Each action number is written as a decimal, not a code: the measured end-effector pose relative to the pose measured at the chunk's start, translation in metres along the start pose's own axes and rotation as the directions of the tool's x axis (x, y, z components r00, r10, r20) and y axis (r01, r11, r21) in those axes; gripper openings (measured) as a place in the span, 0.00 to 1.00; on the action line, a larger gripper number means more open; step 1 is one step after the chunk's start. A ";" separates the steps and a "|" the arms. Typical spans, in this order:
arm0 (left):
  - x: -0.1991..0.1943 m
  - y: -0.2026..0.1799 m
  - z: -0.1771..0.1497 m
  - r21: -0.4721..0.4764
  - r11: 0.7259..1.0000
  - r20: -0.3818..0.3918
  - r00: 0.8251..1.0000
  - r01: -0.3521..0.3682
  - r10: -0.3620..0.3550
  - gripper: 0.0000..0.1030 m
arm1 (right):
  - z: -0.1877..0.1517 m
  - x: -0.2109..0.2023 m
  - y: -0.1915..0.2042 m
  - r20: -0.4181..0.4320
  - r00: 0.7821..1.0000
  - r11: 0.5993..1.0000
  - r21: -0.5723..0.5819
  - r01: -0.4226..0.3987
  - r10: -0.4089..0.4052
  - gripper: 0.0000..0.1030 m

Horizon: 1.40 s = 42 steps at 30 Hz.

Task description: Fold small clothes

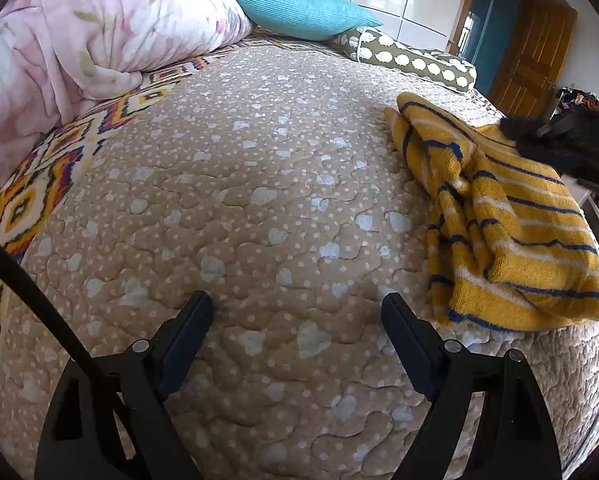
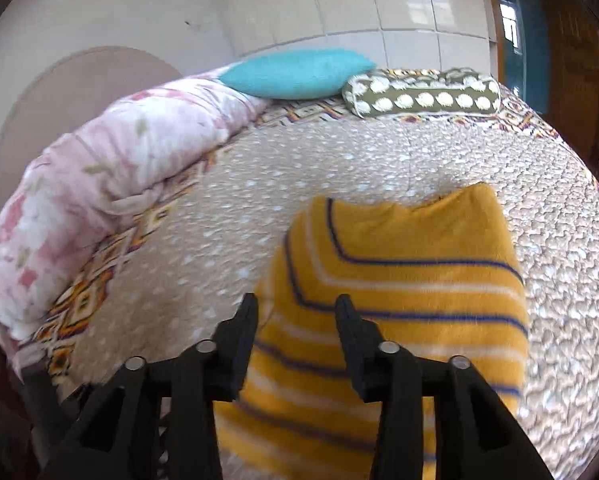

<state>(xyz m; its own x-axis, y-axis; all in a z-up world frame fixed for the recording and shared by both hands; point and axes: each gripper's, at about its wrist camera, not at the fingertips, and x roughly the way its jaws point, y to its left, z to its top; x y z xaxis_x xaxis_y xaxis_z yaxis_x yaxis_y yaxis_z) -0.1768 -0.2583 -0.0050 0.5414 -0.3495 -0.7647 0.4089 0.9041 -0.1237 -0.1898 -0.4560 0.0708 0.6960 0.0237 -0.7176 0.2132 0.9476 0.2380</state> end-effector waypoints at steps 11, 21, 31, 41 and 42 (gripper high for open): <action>0.002 -0.004 0.000 0.013 1.000 -0.008 1.000 -0.002 0.002 0.86 | 0.011 0.000 0.007 -0.016 0.999 0.998 -0.044 -0.044 0.044 0.32; 0.003 -0.005 0.000 0.011 1.000 -0.008 1.000 0.004 -0.004 0.87 | 0.043 0.093 -0.010 -0.204 0.977 0.998 0.009 0.057 -0.054 0.40; 0.003 -0.005 0.000 0.012 1.000 -0.009 1.000 0.010 -0.010 0.89 | 0.057 0.079 -0.056 -0.197 0.970 0.984 0.069 0.161 -0.145 0.42; 0.003 -0.007 -0.001 0.024 1.000 -0.012 1.000 0.010 -0.010 0.91 | 0.020 0.000 -0.089 -0.029 0.991 0.986 0.096 0.136 -0.133 0.43; 0.004 -0.008 -0.001 0.028 1.000 -0.014 1.000 0.007 -0.007 0.91 | 0.005 -0.006 -0.091 -0.021 0.992 0.989 0.077 0.125 -0.124 0.43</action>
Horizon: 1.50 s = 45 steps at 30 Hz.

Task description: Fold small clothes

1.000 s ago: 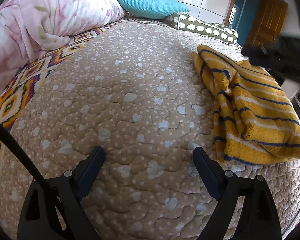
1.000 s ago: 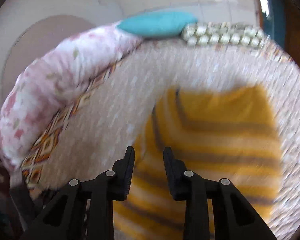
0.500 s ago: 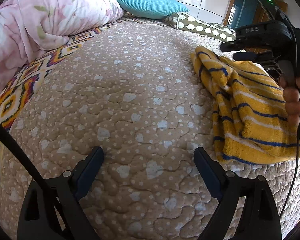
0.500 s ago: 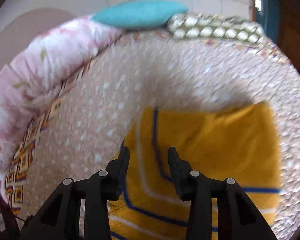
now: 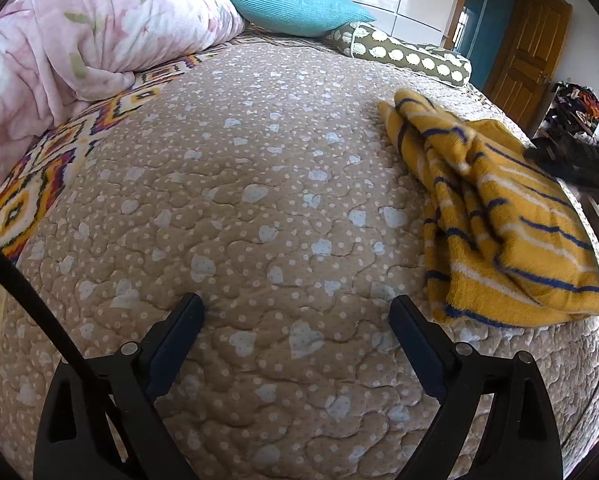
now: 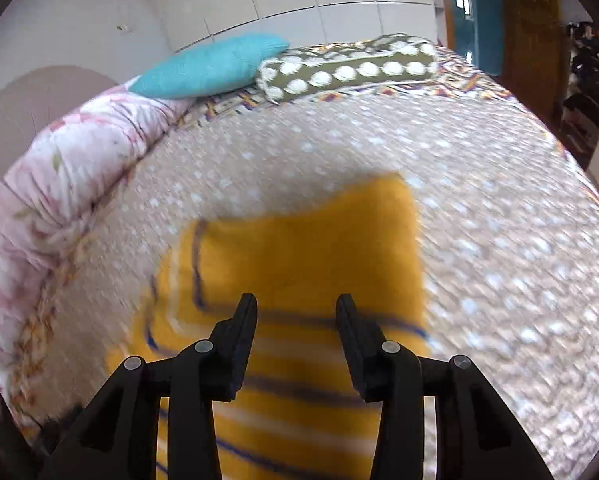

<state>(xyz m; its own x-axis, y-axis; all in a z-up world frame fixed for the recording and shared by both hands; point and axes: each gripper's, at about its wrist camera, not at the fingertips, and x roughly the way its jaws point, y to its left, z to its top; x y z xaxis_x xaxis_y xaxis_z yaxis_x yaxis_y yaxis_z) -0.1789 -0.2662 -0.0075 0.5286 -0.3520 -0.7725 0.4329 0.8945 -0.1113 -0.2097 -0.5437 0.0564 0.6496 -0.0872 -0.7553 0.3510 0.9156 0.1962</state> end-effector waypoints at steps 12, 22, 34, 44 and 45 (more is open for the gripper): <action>0.008 -0.013 0.001 0.068 0.995 -0.031 0.996 -0.078 0.081 0.95 | -0.089 -0.071 -0.037 0.089 0.990 0.993 0.037 -0.115 0.111 0.52; -0.056 -0.013 0.053 -0.071 0.994 0.059 0.995 0.086 -0.082 0.80 | -0.111 -0.062 -0.051 0.161 0.966 0.975 0.064 -0.214 0.201 0.55; 0.041 -0.072 0.097 0.013 0.996 -0.100 0.991 0.093 -0.091 0.56 | -0.122 -0.053 -0.077 0.197 0.940 0.933 0.178 -0.312 0.277 0.70; -0.012 -0.069 0.074 0.121 0.993 -0.029 1.000 0.006 -0.003 0.47 | -0.128 -0.054 -0.090 0.218 0.926 0.908 0.221 -0.355 0.308 0.70; -0.020 -0.065 0.069 0.101 0.995 -0.020 1.000 0.012 -0.010 0.47 | -0.128 -0.054 -0.091 0.223 0.925 0.906 0.229 -0.356 0.307 0.70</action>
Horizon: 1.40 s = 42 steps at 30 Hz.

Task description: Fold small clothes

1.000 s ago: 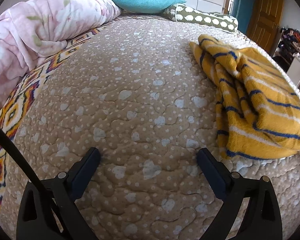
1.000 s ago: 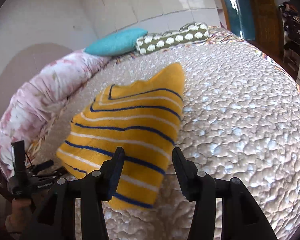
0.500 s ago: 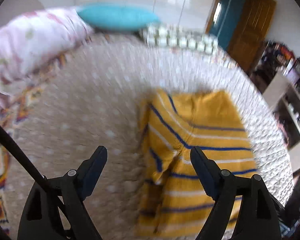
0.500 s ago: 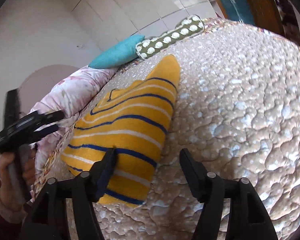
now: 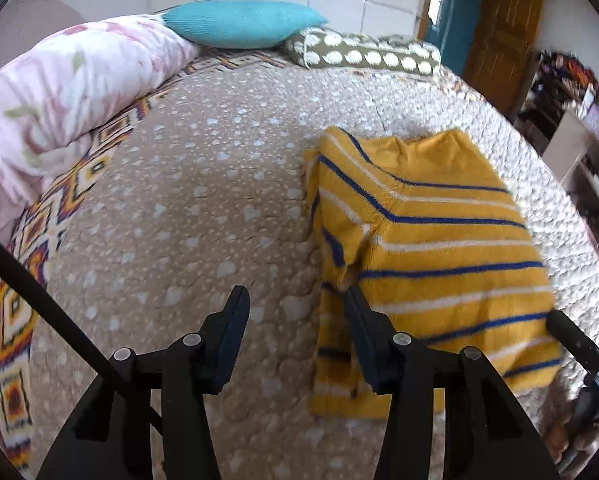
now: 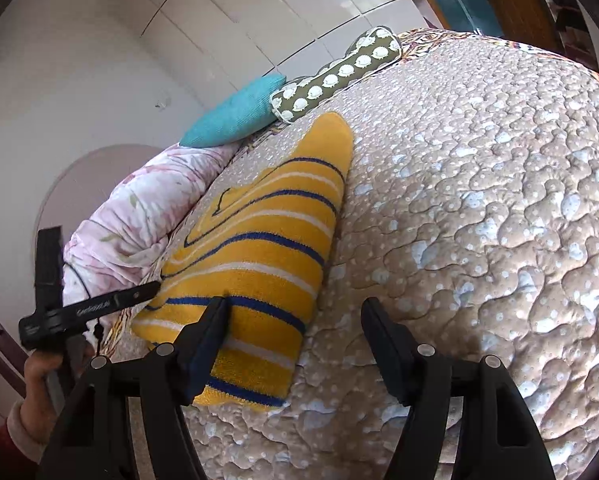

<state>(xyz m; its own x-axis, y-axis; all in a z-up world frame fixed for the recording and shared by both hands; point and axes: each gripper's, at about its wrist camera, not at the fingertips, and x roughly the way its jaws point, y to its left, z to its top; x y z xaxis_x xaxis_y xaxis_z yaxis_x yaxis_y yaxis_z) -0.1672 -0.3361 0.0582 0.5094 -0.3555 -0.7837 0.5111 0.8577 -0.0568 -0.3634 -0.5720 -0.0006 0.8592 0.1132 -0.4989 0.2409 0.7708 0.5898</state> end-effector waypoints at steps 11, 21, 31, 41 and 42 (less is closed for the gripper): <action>-0.075 0.020 -0.084 -0.108 0.993 0.013 0.999 -0.038 0.040 0.70 | -0.025 -0.061 0.042 0.178 0.972 0.983 -0.069 0.170 -0.155 0.61; -0.109 0.026 -0.111 -0.098 0.992 0.039 0.996 -0.081 0.085 0.72 | -0.048 0.007 0.097 -0.085 0.981 0.951 -0.274 0.144 -0.173 0.45; -0.103 0.032 -0.112 -0.099 0.992 0.054 0.995 -0.076 0.081 0.75 | -0.068 -0.003 0.057 -0.118 0.993 0.993 -0.114 -0.009 -0.004 0.46; -0.072 0.028 -0.081 -0.123 0.992 0.033 0.999 -0.002 0.007 0.77 | -0.076 -0.023 0.053 -0.077 0.992 0.991 -0.082 -0.105 0.099 0.52; -0.069 0.029 -0.073 -0.138 0.990 0.035 0.999 0.023 -0.019 0.77 | -0.076 -0.024 0.054 -0.076 0.992 0.991 -0.084 -0.106 0.100 0.53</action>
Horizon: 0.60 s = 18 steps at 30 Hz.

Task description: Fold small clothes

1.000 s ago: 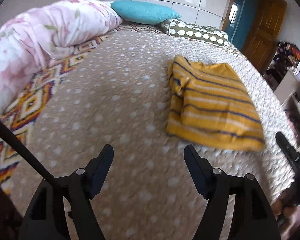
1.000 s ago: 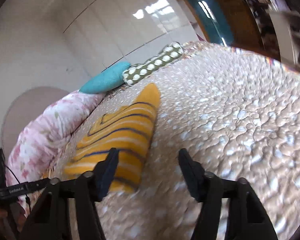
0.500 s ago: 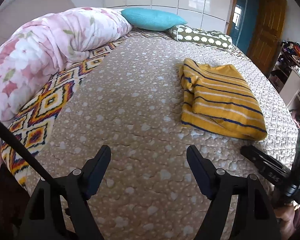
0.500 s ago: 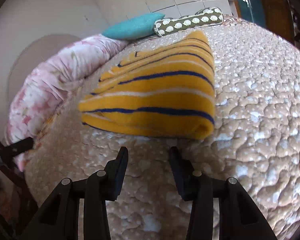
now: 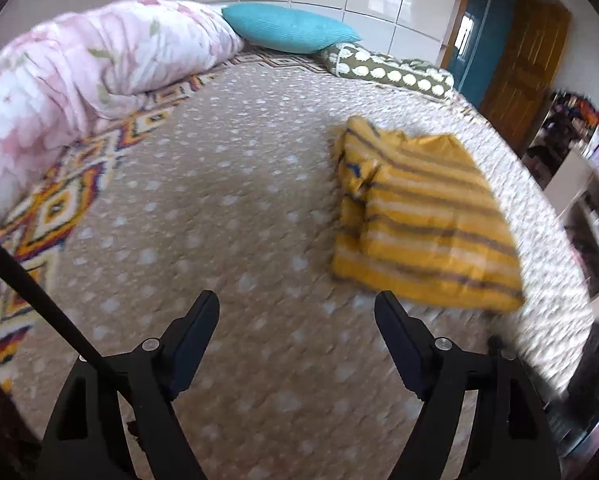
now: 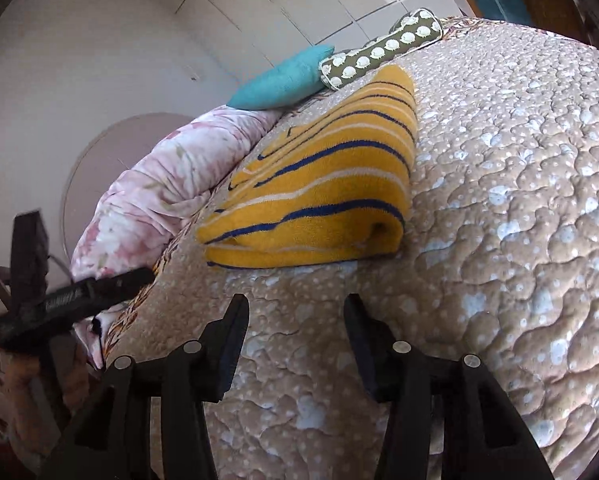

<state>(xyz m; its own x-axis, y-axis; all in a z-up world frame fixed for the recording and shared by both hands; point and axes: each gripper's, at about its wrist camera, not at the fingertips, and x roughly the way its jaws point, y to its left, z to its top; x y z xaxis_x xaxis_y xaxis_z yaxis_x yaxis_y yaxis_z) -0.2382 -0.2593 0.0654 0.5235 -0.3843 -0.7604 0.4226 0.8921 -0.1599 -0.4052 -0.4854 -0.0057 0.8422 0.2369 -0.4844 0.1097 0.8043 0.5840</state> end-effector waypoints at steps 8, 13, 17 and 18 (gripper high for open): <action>0.054 -0.036 0.069 0.083 0.995 -0.002 0.999 0.052 -0.052 0.78 | -0.001 0.002 0.001 0.000 1.000 1.000 0.003 -0.006 0.006 0.55; 0.113 -0.028 0.061 0.112 0.990 -0.145 0.985 -0.080 0.096 0.55 | -0.001 0.001 0.002 0.000 1.000 1.000 0.007 -0.010 0.010 0.55; 0.097 -0.002 0.053 0.035 0.998 -0.148 0.988 0.051 -0.046 0.58 | 0.006 -0.018 0.004 0.012 1.000 1.000 0.014 -0.018 0.018 0.56; 0.092 0.004 0.053 0.009 0.996 -0.138 0.987 0.089 -0.087 0.65 | 0.012 -0.030 0.004 0.057 0.998 1.000 0.011 -0.022 0.021 0.61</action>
<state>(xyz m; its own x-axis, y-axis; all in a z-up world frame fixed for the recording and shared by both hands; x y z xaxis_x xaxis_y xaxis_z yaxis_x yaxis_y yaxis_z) -0.1490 -0.3034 0.0285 0.3775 -0.4238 -0.8233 0.4744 0.8521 -0.2211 -0.4236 -0.4961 0.0190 0.8731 0.2222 -0.4339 0.0972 0.7928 0.6017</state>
